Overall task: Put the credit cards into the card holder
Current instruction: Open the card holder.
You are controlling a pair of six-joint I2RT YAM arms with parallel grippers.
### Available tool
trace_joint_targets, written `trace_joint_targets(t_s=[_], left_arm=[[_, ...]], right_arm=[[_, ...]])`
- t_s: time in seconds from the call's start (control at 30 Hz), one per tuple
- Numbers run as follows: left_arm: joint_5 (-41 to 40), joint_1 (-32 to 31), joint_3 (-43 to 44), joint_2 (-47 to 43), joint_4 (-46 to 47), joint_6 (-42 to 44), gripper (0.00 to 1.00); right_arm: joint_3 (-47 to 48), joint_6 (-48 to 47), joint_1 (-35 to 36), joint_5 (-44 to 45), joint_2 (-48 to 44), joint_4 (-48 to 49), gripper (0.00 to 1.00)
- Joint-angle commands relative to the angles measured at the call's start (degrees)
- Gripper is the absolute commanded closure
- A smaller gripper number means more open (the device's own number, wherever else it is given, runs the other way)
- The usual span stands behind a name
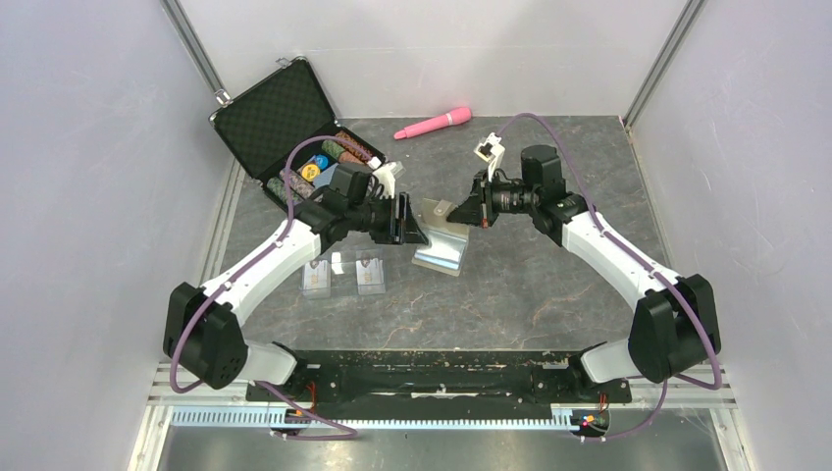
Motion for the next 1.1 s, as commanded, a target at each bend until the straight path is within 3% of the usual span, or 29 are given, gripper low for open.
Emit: trace_joint_targets(t_s=[0.0, 0.4, 0.5, 0.57, 0.67, 0.83, 1.07], left_arm=[[-4.62, -0.80, 3.48, -0.85, -3.31, 4.31, 0.43], [-3.33, -3.05, 3.79, 1.81, -1.41, 4.24, 0.51], [-2.22, -3.14, 3.84, 2.40, -0.49, 3.88, 0.62], [-2.22, -3.14, 3.99, 2.50, -0.11, 3.78, 0.77], [-3.43, -3.23, 4.67, 2.28, -0.56, 4.02, 0.83], [-6.87, -3.38, 6.75, 2.18, -3.83, 6.09, 0.80], [-6.38, -4.47, 7.84, 3.37, -5.28, 8.06, 0.62]], right_arm=[[-0.54, -0.99, -0.09, -0.16, -1.46, 0.97, 1.00], [-0.72, -0.99, -0.11, -0.34, -1.22, 0.89, 1.00], [-0.88, -0.97, -0.09, -0.25, -1.17, 0.90, 1.00], [-0.94, -1.08, -0.11, -0.16, -1.11, 0.86, 1.00], [-0.95, -1.20, -0.09, -0.07, -0.93, 0.67, 1.00], [-1.03, -1.67, -0.12, 0.10, -0.81, 0.12, 1.00], [-0.78, -1.65, -0.11, -0.16, -0.76, 0.07, 1.00]])
